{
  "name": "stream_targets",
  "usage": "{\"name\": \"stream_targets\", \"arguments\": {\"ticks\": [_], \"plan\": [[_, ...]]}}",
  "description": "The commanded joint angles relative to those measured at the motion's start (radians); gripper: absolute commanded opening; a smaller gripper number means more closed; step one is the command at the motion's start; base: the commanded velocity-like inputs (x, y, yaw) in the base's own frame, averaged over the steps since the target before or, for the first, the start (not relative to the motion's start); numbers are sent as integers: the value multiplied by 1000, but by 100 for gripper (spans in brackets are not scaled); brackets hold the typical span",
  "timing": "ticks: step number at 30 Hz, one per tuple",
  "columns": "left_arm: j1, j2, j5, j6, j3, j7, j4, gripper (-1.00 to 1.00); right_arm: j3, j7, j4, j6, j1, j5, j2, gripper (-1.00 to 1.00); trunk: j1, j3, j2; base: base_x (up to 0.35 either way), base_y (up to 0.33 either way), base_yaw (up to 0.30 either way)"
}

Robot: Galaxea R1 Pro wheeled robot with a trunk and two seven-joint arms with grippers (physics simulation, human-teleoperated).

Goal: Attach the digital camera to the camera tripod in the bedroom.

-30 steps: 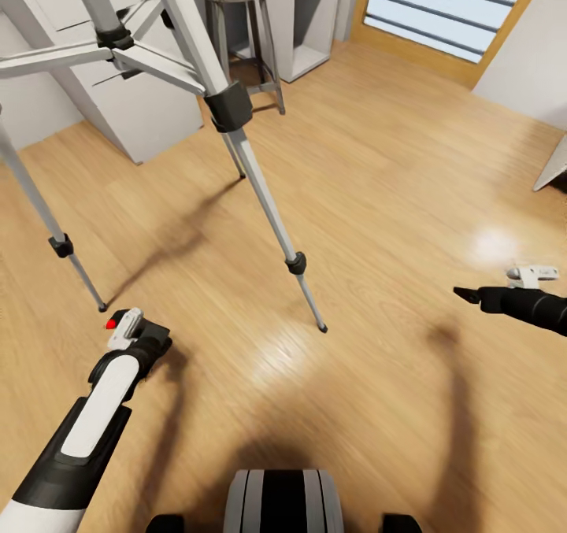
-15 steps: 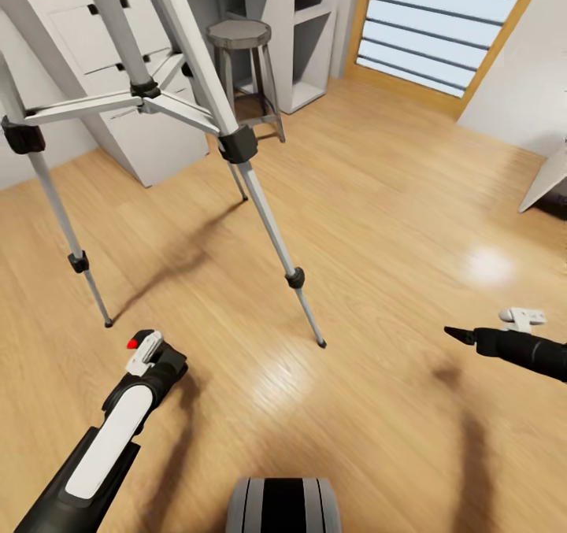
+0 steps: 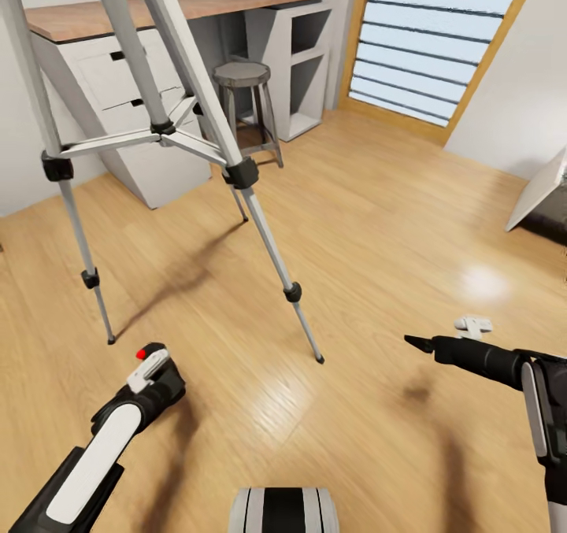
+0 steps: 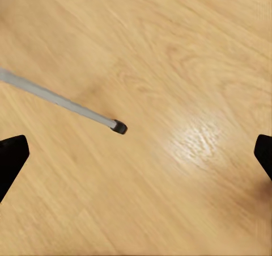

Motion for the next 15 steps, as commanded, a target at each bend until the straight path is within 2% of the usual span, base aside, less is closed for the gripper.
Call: {"name": "stream_targets", "arguments": {"ticks": [1, 3, 6, 7, 9, 15], "plan": [[0, 6, 1, 13, -2, 3, -1, -100, 0, 9, -1, 4, -1, 9, 0, 100, -1, 5, 0, 0, 0, -59], [1, 19, 2, 41, -6, -1, -1, -100, 3, 9, -1, 4, -1, 9, 0, 100, -1, 16, 0, 0, 0, -67], [1, 24, 2, 82, -8, -7, 2, -100, 4, 9, -1, 4, -1, 9, 0, 100, -3, 32, 1, 0, 0, -71], [2, 27, 2, 119, -8, -10, 2, -100, 5, 9, -1, 4, -1, 10, 0, 100, -3, 38, 1, 0, 0, -70], [2, 28, 2, 153, -8, -12, 3, -100, 6, 8, -1, 4, 0, 10, 0, 100, -4, 49, 2, 0, 0, -70], [17, 31, 9, 206, -3, -33, 5, -100, 7, 8, -1, 4, 0, 10, 0, 100, -7, 81, 3, 0, 0, -69]]}}
